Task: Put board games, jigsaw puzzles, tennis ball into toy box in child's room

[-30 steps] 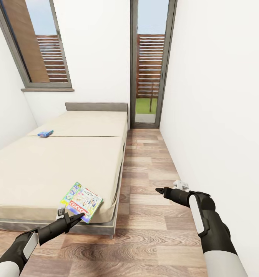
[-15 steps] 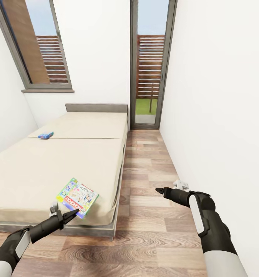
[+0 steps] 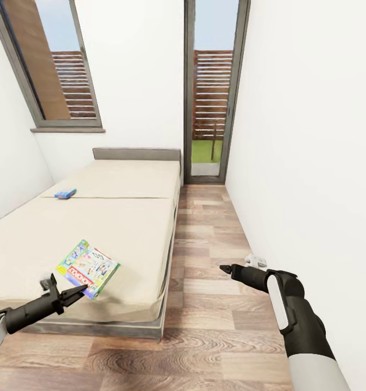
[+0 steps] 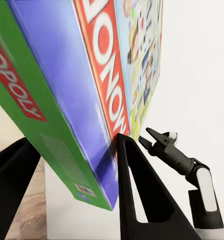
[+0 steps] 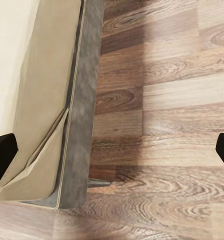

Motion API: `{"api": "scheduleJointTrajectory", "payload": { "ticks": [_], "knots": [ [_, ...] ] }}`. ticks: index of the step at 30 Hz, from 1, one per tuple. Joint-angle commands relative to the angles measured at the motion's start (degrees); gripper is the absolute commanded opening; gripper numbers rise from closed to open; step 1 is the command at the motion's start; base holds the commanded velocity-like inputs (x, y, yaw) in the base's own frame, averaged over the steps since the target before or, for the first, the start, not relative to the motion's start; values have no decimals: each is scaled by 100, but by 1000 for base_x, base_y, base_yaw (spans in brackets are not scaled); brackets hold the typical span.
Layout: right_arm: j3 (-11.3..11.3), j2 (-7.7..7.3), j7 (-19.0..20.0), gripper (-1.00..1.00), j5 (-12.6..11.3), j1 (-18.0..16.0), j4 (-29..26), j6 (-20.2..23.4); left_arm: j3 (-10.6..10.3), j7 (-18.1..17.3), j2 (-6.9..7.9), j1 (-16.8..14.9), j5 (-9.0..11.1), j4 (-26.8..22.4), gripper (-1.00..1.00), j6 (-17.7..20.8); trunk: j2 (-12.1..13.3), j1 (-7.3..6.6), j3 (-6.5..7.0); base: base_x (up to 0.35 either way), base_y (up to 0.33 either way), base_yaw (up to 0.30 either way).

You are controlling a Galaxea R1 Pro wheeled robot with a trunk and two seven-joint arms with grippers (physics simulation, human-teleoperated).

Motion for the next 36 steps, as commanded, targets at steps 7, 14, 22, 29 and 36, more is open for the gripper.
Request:
{"api": "scheduleJointTrajectory", "payload": {
  "ticks": [7, 14, 22, 29, 36],
  "knots": [
    [-10, 6, 5, 100, -8, -4, 52, -260, -39, -271, 365, 0, -11, -146, -100, 362, 280, -155, 121, 0, 0, 0],
    [-4, 14, 12, 100, -31, -4, 140, -301, -366, -774, 429, 7, -27, -392, -100, 382, 561, -309, 246, 0, 0, 0],
    [-3, 15, 39, 100, -69, -4, 123, -294, -589, -774, 555, 8, -21, -646, -100, 382, 882, -485, 390, 0, 0, 0],
    [23, 15, 64, 100, -75, -4, 94, -274, -593, -774, 567, 8, -21, -662, -100, 383, 1162, -638, 516, 0, 0, 0],
    [30, 15, 63, 100, -76, -4, 94, -277, -591, -774, 570, 7, -27, -662, -100, 386, 1443, -792, 641, 0, 0, 0]
  ]
}}
